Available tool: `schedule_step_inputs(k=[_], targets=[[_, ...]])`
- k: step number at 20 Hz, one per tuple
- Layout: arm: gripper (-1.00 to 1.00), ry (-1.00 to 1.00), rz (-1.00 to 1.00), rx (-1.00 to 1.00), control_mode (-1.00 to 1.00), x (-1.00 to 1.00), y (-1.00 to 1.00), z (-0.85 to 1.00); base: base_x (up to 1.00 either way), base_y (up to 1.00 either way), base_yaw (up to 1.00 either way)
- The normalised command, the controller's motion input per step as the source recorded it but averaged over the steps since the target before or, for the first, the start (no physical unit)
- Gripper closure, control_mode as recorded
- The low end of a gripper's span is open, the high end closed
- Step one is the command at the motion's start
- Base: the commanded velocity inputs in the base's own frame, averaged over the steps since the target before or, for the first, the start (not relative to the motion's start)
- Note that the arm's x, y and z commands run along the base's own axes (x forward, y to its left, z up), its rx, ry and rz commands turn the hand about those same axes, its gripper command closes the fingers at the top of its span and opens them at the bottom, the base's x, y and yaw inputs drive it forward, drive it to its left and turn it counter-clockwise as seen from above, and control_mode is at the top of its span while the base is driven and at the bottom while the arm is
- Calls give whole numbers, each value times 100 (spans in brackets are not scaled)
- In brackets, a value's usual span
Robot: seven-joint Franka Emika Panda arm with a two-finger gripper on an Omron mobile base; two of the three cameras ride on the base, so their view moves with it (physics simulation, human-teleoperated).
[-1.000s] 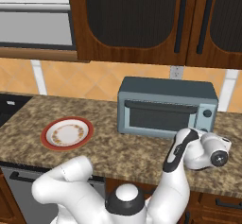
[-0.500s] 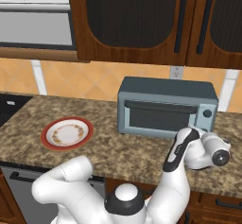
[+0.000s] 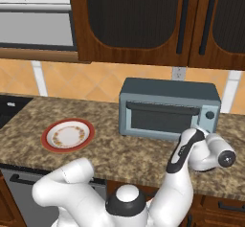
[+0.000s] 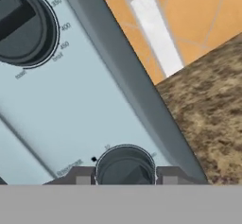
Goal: Pick up the kebab skewer and baguette bread, and place them inside the toaster oven. Close the toaster oven door and start by setting the timer.
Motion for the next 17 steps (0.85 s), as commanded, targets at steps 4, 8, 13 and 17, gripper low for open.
schedule_step_inputs(k=[4, 8, 13, 17], targets=[[100, 0, -7, 16, -100, -25, 4, -54, 0, 0, 0], [100, 0, -7, 17, -100, -32, 3, -56, 0, 0, 0], [100, 0, -8, 17, -100, -33, 8, -58, 0, 0, 0], [100, 0, -9, 16, -100, -35, 12, -58, 0, 0, 0]])
